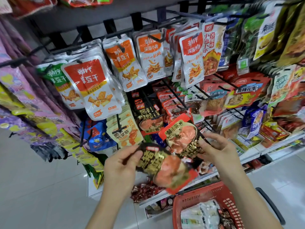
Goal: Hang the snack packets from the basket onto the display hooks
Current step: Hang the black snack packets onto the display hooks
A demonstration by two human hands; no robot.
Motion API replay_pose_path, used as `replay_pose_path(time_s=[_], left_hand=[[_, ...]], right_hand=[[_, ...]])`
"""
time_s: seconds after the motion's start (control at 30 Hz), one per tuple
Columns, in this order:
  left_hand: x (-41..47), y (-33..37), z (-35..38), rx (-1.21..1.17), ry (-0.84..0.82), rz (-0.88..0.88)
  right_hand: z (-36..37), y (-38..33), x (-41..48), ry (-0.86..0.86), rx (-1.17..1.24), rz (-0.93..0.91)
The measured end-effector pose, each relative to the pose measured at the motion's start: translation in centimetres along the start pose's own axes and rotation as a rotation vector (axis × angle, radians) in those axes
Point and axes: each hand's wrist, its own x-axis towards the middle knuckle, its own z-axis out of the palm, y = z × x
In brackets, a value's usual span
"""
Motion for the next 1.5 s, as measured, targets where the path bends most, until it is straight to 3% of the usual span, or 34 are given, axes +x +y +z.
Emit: replay_pose_path(time_s=[0.07, 0.13, 0.5, 0.67, 0.8, 0.9, 0.97, 1.03, 1.2, 1.33, 1.5], left_hand=[[0.1, -0.3, -0.4, 0.323, -0.149, 0.161], [-0.2, -0.3, 0.2, 0.436, -0.263, 0.205], [2.4, 0.1, 2.3, 0.059, -0.214, -0.196], [0.8, -2.3, 2.7, -0.285, -0.001, -0.504], [-0.8, -3.5, 2.6, -0.306, -0.080, -0.606], [-1.3, -5.0, 1.8, 0.038, -0.240, -0.510], [-1.0, -5.4, 1.1, 0.423, -0.274, -0.386], [-0.6, -4.5, 0.4, 0.637, -0.310, -0.251], [0.9, -2.7, 2.2, 0.471, -0.467, -0.057], [2.2, -2.6, 3.8, 0.233, -0.377, -0.131], [2.0, -3.2, 3.7, 0.139, -0.241, -0.128]], right_hand=[[0.1, -0.1, 0.0, 0.001, 0.027, 0.006], [0.7, -0.4, -0.4, -0.037, 0.022, 0.012], [1.8, -2.8, -1.1, -0.263, -0.116, -0.011], [0.9, -2.6, -0.3, -0.333, 0.034, 0.221], [1.0, -1.1, -0.1, -0.287, 0.141, 0.345], [1.7, -1.2, 0.2, -0.181, -0.040, 0.238], [2.2, -2.0, 0.5, -0.161, -0.241, 0.078], [2.6, -2.7, 1.0, -0.140, -0.469, -0.132], [4.7, -3.7, 0.8, -0.325, -0.810, -0.337], [5.7, -3.3, 1.4, -0.394, -0.657, -0.313], [5.7, -3.1, 2.7, -0.418, -0.547, -0.193]])
